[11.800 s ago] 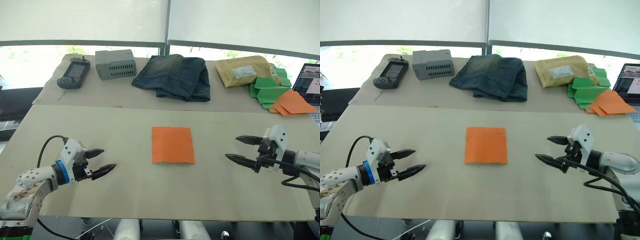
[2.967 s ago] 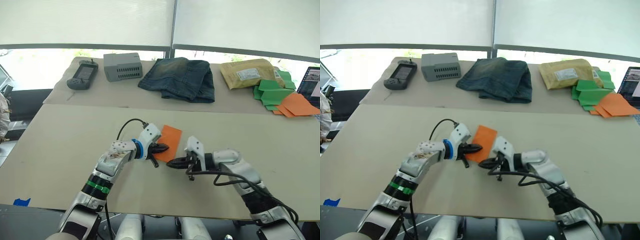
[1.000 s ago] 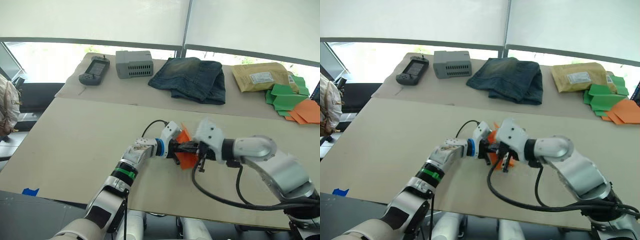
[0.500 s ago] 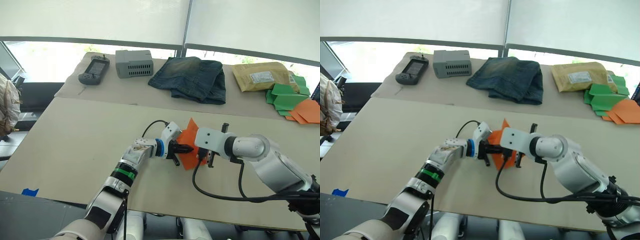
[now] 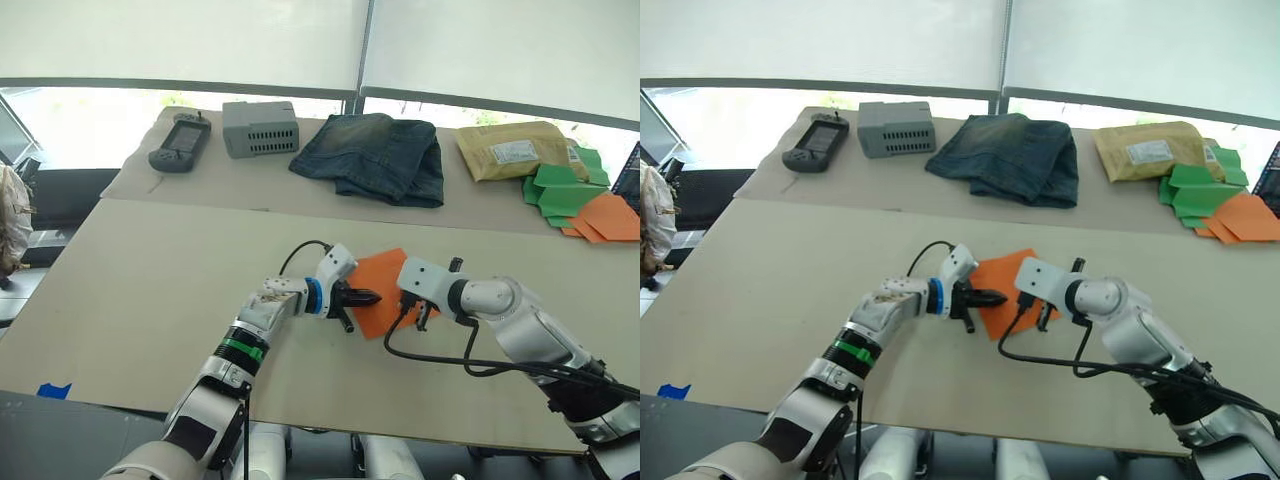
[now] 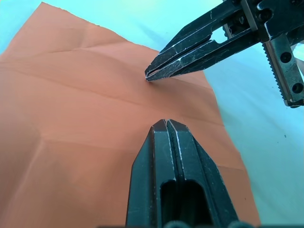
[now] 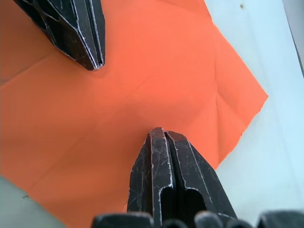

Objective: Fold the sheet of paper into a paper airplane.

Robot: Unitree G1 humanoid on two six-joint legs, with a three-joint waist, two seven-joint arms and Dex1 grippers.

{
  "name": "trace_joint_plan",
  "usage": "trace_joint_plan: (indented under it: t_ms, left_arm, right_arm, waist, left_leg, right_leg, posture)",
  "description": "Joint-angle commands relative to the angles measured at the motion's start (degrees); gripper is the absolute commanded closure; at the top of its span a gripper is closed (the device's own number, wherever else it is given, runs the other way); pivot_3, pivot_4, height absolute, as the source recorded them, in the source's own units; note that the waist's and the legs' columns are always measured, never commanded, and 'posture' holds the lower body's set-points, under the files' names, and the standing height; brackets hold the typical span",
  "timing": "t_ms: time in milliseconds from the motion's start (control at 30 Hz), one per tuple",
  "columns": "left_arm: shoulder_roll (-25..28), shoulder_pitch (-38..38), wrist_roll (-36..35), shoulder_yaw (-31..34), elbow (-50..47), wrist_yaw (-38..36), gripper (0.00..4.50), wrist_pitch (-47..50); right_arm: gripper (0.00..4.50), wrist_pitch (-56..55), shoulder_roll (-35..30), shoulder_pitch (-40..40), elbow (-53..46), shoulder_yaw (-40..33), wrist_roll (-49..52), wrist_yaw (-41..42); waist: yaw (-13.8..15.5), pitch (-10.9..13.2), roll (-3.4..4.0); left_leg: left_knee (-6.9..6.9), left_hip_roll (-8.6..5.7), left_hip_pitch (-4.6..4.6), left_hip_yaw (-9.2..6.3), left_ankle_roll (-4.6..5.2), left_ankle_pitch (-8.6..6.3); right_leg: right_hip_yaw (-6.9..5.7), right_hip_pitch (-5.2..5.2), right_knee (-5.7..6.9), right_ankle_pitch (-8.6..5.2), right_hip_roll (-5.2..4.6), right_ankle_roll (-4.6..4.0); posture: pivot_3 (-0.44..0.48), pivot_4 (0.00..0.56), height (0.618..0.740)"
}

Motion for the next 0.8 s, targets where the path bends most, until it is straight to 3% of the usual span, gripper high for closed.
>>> trace_joint_plan:
  t_ms: [33,433,800]
  left_arm:
    - [0.81,0.54,-0.50,1.23,-4.13,0.90,4.50,0.94]
    - [6.39,4.26,-1.93,4.48,-13.57,3.49,4.50,5.59]
    - [5.94,5.73,-1.11,-0.37,-16.44,1.70,4.50,7.54]
  right_arm:
    - [4.46,2.28,1.40,2.58,-0.06,0.41,1.55,3.00]
    - [4.46,27.16,6.16,7.41,-17.31,-5.99,16.25,6.53]
    - [4.46,21.14,5.58,4.18,-12.37,-3.86,14.20,3.64]
  waist:
    - [-0.20,0.00,0.00]
    - [-1.30,-0.01,-0.01]
    - [-1.83,-0.01,-0.01]
  left_leg:
    - [-0.01,0.02,0.00,-0.01,0.00,0.00]
    - [-0.08,0.07,0.06,-0.08,0.00,0.00]
    - [-0.08,0.08,0.12,-0.03,0.00,0.00]
  right_leg:
    - [0.00,0.00,0.00,0.00,0.02,0.00]
    - [-0.01,0.00,0.06,-0.03,0.05,-0.05]
    - [0.00,-0.02,0.08,-0.04,0.06,-0.06]
  posture:
    - [0.000,0.150,0.728]
    - [0.000,0.150,0.728]
    - [0.000,0.150,0.728]
